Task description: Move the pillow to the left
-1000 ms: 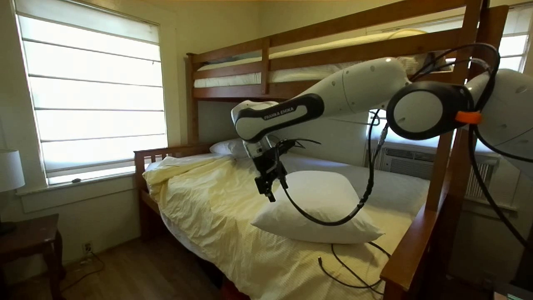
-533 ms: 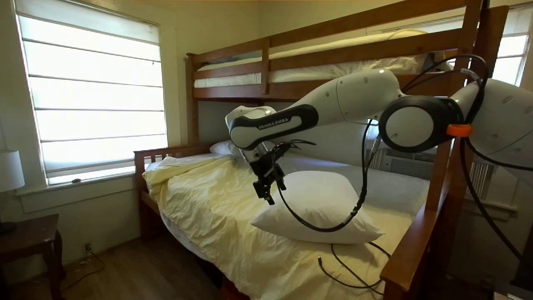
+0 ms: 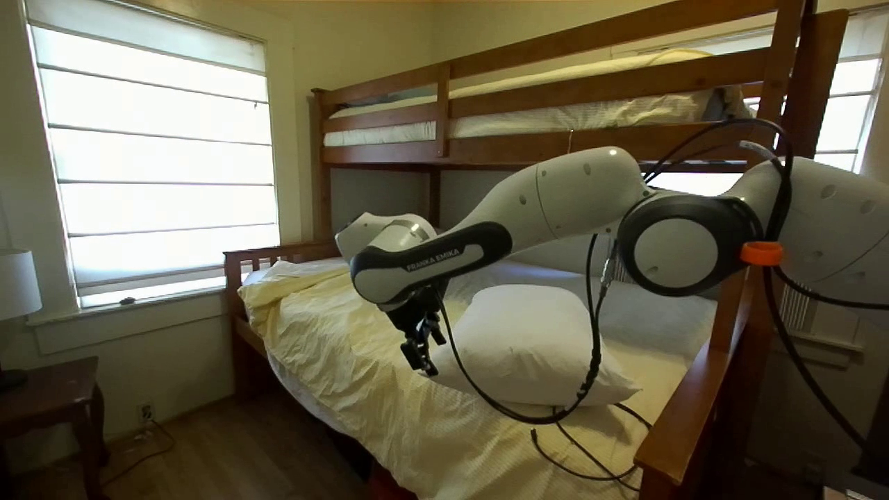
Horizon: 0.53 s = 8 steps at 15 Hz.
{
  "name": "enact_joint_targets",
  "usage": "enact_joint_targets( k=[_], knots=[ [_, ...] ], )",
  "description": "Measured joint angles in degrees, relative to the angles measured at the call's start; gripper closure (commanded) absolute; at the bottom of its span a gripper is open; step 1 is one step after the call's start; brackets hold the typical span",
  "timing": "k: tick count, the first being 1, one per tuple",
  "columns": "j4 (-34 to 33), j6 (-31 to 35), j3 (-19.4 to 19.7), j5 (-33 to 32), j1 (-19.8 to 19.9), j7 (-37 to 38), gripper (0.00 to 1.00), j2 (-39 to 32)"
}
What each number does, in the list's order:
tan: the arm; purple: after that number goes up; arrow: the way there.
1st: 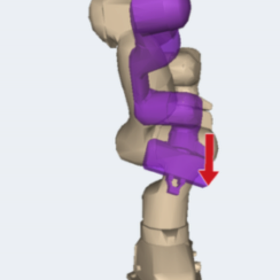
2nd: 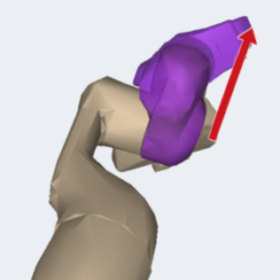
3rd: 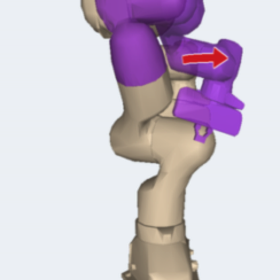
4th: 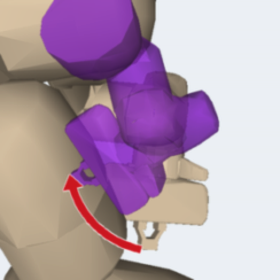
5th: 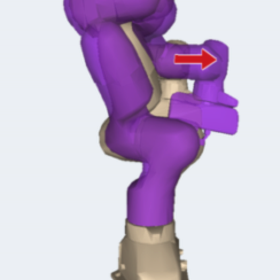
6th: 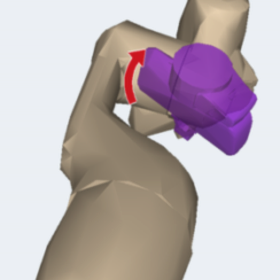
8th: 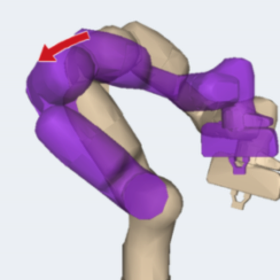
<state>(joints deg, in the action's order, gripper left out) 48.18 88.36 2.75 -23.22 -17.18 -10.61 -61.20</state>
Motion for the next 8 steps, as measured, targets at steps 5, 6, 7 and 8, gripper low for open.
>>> enact_joint_targets(
  k=[5,6,7,8],
  knots=[
    [-5.2,-1.7,3.8,-8.2,-3.4,-5.4,0.00,-6.7],
    [-6.2,-1.7,4.9,-9.9,-3.8,-6.3,0.00,-7.9],
    [-7.0,-1.7,6.0,-11.7,-4.1,-7.1,0.00,-9.1],
    [-7.8,-1.8,6.9,-13.0,-4.2,-7.5,0.00,-10.0]
  ],
)
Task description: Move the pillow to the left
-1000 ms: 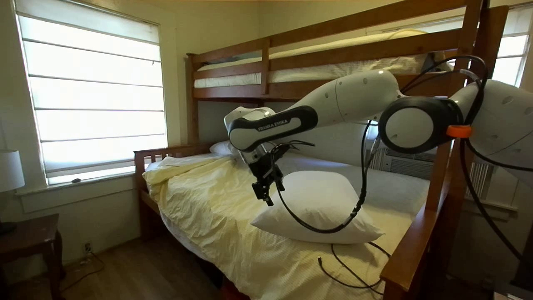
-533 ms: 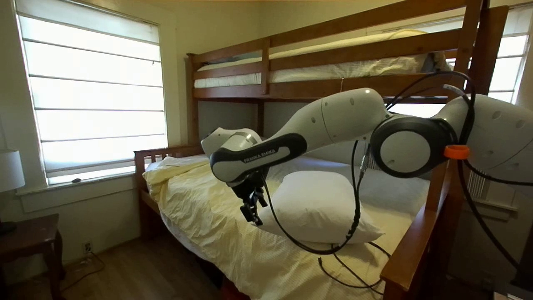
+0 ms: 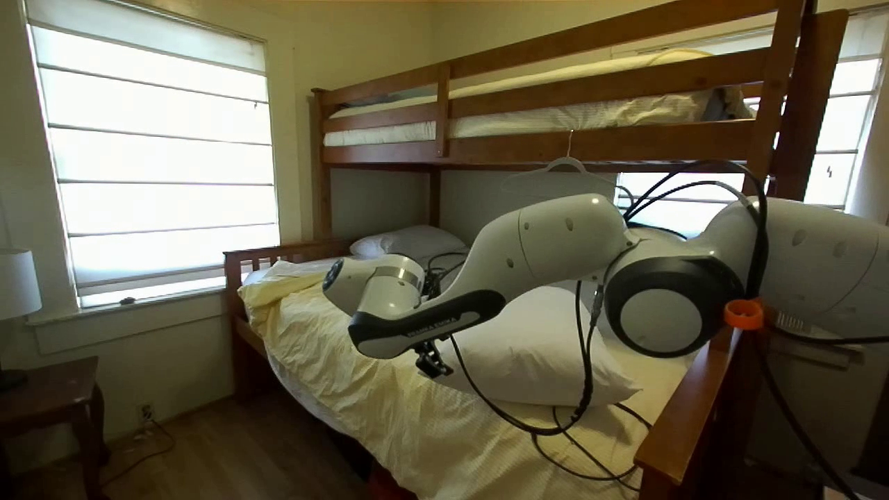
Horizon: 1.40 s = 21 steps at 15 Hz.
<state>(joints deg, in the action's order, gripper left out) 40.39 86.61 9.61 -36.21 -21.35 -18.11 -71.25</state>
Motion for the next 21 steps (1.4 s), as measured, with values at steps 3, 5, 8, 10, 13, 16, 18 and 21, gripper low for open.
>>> enact_joint_targets(
  k=[3,5,8,10,13,16,18,21],
  knots=[
    [-1.7,-0.1,1.1,-1.3,0.1,-0.5,0.00,-1.8],
    [-1.7,0.0,1.2,-1.3,0.0,-0.4,0.00,-1.8],
    [-1.6,0.2,2.8,-3.7,-0.9,-0.4,0.00,-2.7],
    [-1.6,0.2,3.9,-5.2,-1.8,-0.4,0.00,-4.0],
    [-1.7,0.2,5.1,-6.7,-3.0,-0.4,0.00,-6.2],
    [-2.3,0.2,6.1,-7.5,-3.8,-0.4,0.00,-7.9],
    [-3.2,0.2,6.5,-7.6,-4.1,-0.4,0.00,-8.6],
    [-4.4,0.2,7.3,-7.6,-4.2,-0.4,0.00,-9.5]
  ],
)
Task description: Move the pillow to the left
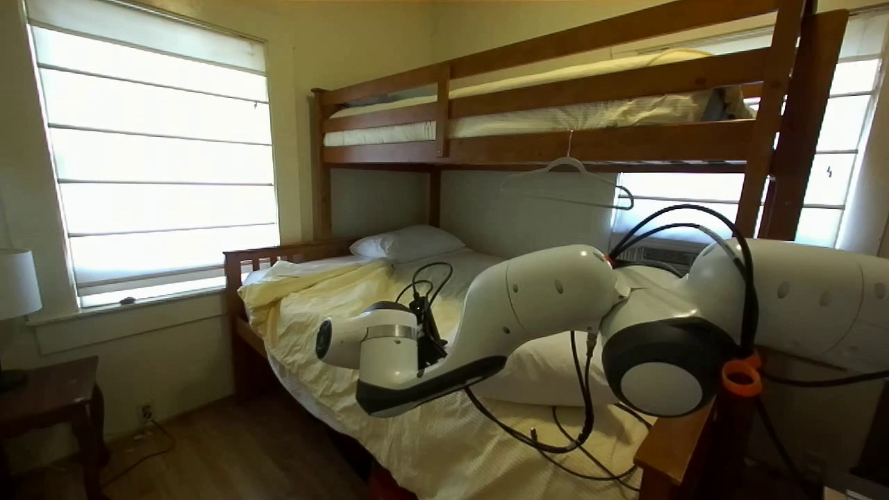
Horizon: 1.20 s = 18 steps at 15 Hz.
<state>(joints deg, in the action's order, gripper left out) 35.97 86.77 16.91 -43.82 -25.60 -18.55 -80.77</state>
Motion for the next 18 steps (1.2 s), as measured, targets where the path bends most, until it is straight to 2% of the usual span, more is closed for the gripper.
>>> enact_joint_targets(
  k=[2,7,8,9,10,18],
  knots=[
    [-0.3,0.7,0.3,0.0,0.3,-0.1,0.00,-0.6],
    [-0.5,8.9,0.0,0.1,3.0,0.0,0.00,-1.8],
    [-0.5,9.6,-0.1,0.3,3.5,0.0,0.25,-1.8],
    [-0.6,9.8,-0.2,0.3,3.9,0.2,0.26,-1.8],
    [-0.7,9.8,-0.2,0.4,4.3,0.4,0.32,-1.8],
    [-1.9,9.4,-1.5,2.8,5.3,4.9,0.88,-1.3]
  ],
)
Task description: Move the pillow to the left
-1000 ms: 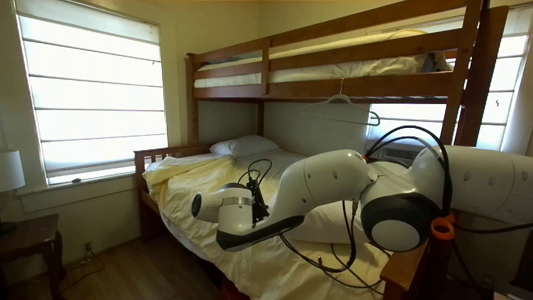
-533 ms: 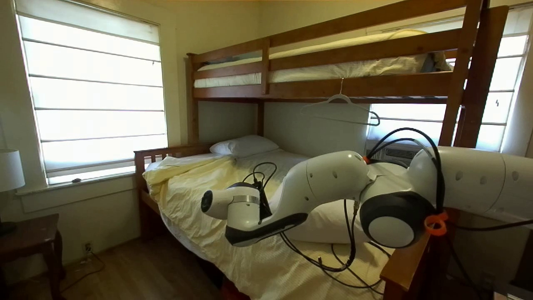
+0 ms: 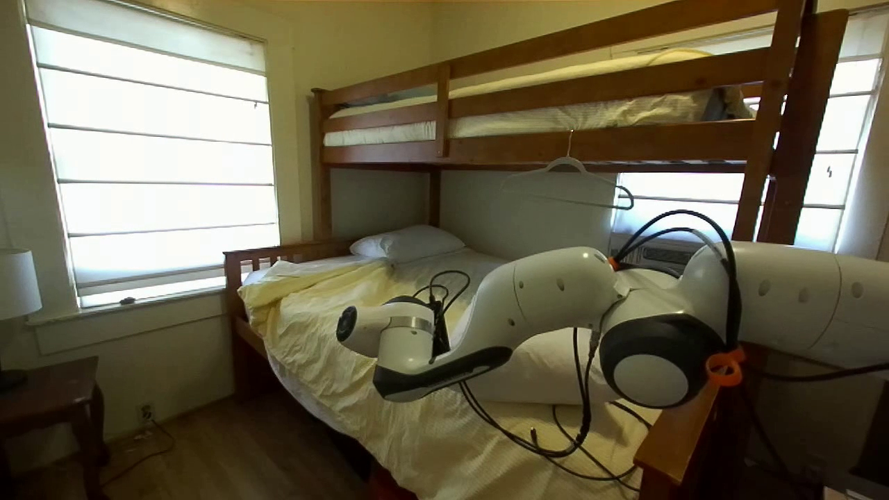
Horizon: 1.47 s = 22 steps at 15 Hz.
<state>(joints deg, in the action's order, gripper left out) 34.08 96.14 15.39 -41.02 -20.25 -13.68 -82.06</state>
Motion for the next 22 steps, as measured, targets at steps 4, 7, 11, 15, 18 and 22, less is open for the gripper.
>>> enact_joint_targets(
  k=[4,7,11,15,18,22],
  knots=[
    [0.0,0.0,-0.4,0.6,0.3,1.9,1.00,0.3],
    [0.0,0.3,-1.3,2.1,1.2,3.2,0.97,1.0],
    [0.0,1.2,-2.4,3.7,2.7,8.1,0.97,3.4],
    [-0.4,1.6,-2.0,3.8,4.8,13.4,0.97,8.3],
    [-2.4,1.6,-1.9,3.8,7.3,15.7,0.97,12.5],
    [-4.7,2.1,-2.0,4.8,10.1,16.6,0.90,15.9]
  ],
)
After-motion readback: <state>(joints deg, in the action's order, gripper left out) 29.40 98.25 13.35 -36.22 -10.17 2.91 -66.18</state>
